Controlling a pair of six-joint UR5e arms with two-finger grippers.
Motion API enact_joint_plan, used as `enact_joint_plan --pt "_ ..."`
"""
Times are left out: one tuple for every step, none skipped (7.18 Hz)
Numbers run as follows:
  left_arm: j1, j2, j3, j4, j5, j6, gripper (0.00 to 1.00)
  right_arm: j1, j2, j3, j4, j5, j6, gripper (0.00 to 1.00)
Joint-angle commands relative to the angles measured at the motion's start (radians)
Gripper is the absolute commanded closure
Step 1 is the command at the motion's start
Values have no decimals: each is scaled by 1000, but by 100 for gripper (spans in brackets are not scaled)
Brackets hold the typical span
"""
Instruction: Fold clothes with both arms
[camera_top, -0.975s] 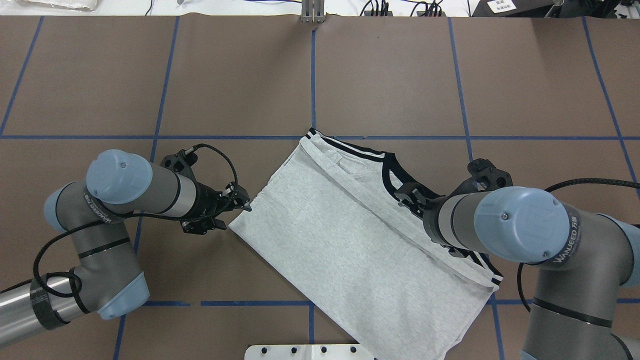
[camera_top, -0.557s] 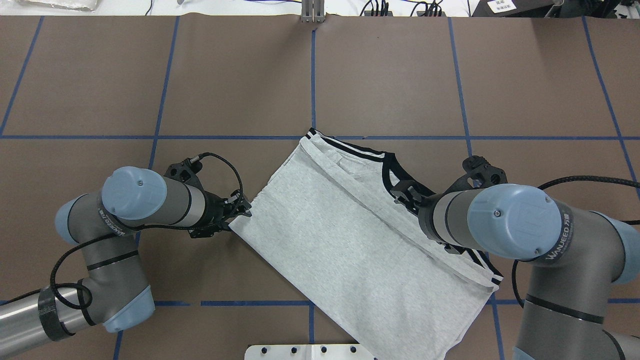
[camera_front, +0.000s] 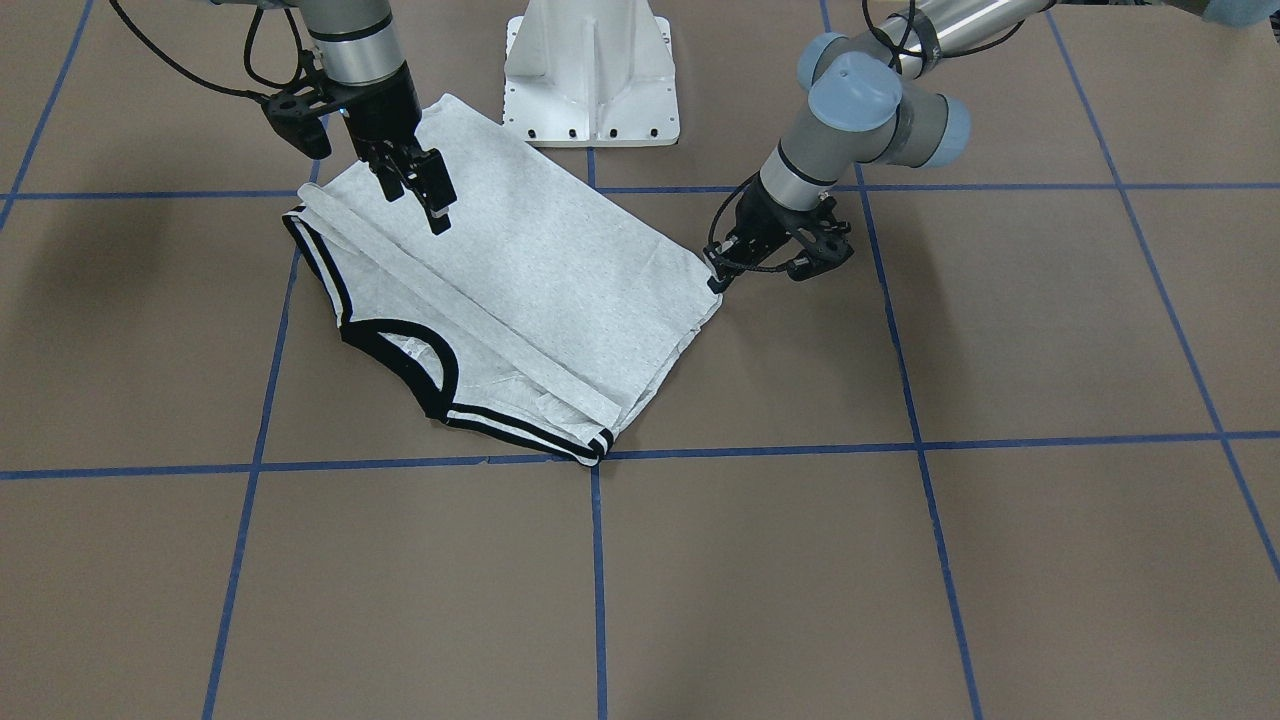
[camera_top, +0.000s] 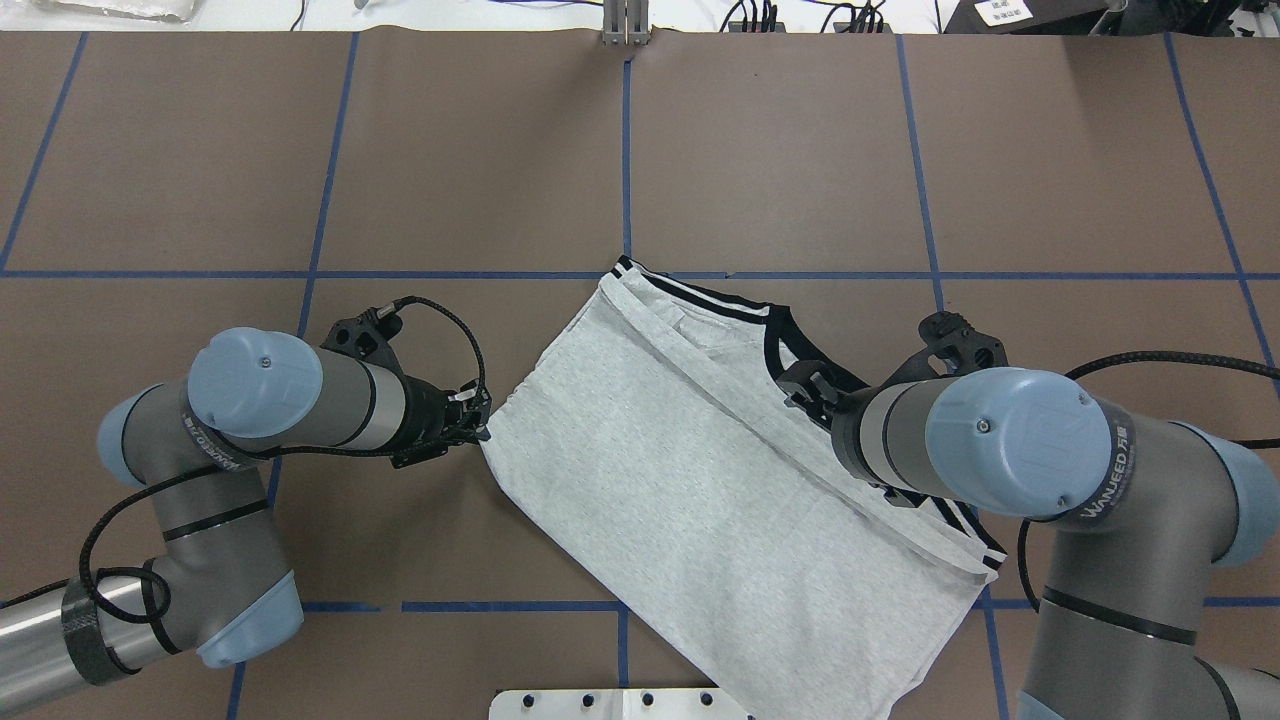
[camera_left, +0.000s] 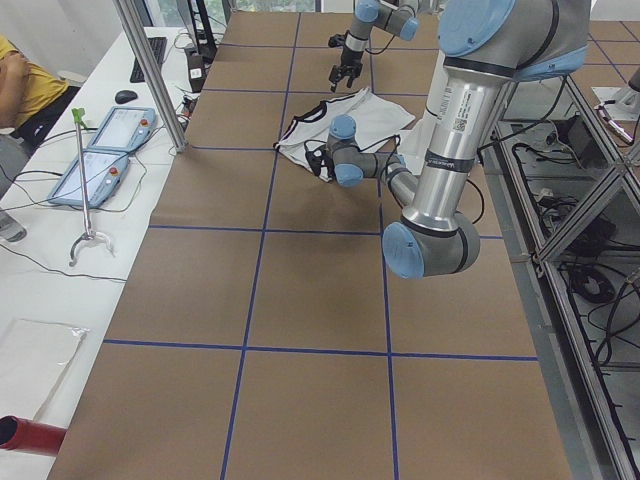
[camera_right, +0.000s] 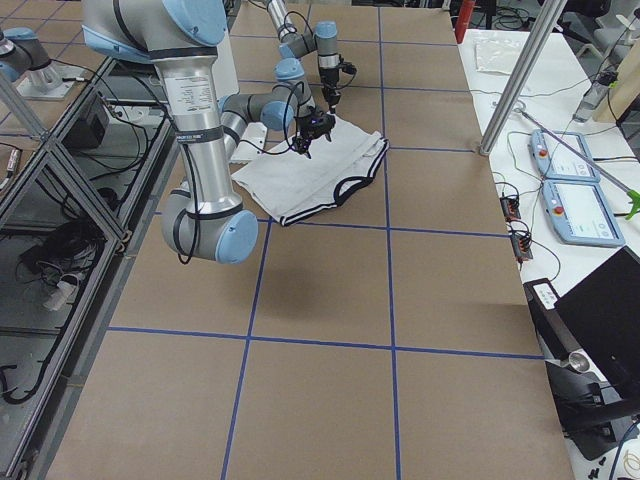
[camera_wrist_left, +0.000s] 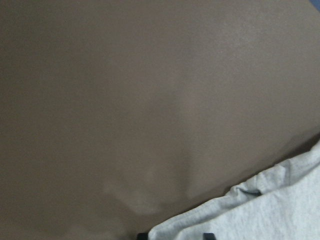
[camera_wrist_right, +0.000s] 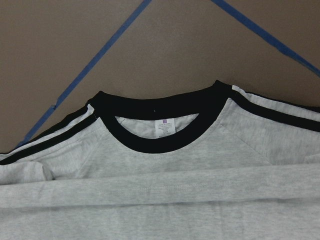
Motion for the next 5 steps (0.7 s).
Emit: enact_joint_plan --pt "-33 -1 0 0 4 29 100 0 1 -7 0 -2 1 0" --pt "-64 -7 13 0 12 117 100 1 1 -8 0 -8 -1 0" --pt "-114 -16 33 0 45 194 100 0 1 -13 0 -8 -1 0" --pt "-174 -113 144 0 69 289 100 0 1 -19 2 -8 1 0" --pt "-230 -210 274 -23 69 294 100 0 2 -21 2 -8 1 0"
